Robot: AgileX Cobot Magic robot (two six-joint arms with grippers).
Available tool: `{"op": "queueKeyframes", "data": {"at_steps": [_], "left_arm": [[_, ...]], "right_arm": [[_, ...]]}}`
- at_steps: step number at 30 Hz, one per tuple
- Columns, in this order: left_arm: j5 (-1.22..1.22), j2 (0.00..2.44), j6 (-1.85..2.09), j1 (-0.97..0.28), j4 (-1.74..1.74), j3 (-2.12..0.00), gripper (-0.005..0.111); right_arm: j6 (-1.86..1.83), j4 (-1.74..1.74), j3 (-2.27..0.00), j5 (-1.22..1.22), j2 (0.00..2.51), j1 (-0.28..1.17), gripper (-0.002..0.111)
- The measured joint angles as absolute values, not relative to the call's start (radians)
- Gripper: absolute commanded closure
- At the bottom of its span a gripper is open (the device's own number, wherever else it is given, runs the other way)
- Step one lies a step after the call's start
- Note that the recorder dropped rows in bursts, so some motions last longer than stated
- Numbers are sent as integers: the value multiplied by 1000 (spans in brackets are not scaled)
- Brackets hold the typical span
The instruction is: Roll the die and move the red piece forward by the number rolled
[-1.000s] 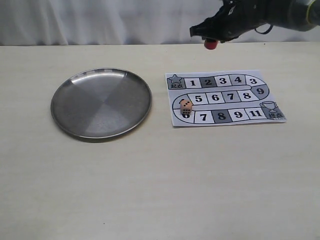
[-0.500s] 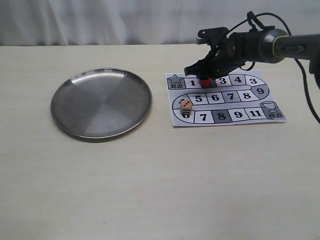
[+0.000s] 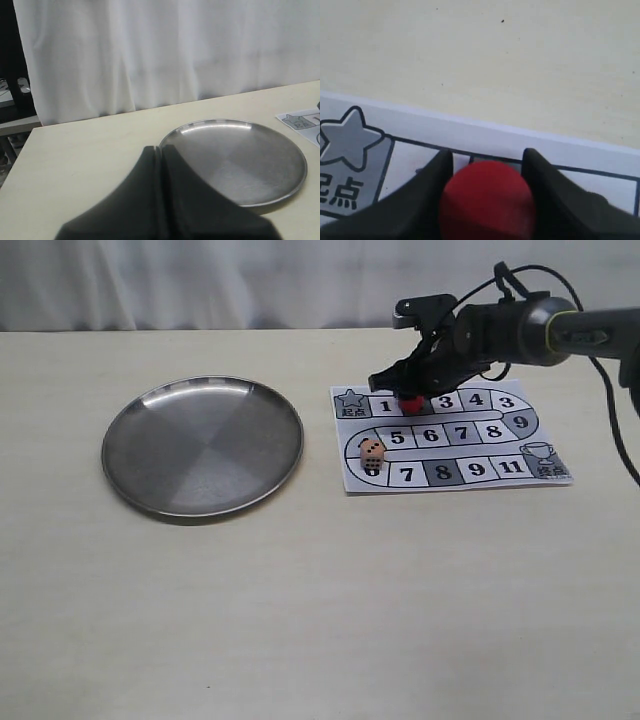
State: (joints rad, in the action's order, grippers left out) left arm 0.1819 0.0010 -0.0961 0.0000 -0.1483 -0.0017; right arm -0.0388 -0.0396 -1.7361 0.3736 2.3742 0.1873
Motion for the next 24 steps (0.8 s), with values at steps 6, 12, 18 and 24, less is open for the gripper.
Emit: {"op": "queueKeyframes", "data": {"at_steps": [6,12,18,24], "left_arm": [[182,1,-96,0,-148,-2,107],[182,1,-96,0,-148,-2,107],[182,1,-96,0,-148,-2,107],[182,1,-96,0,-148,-2,107]], "right_arm": [[-39,-9,-1730,455,2304,187,104],[-19,11,-1730,460,2186,169,104],[-6,0,-1730,474,2172,115,104],[0,6,-1730,477,2267,105,104]]}}
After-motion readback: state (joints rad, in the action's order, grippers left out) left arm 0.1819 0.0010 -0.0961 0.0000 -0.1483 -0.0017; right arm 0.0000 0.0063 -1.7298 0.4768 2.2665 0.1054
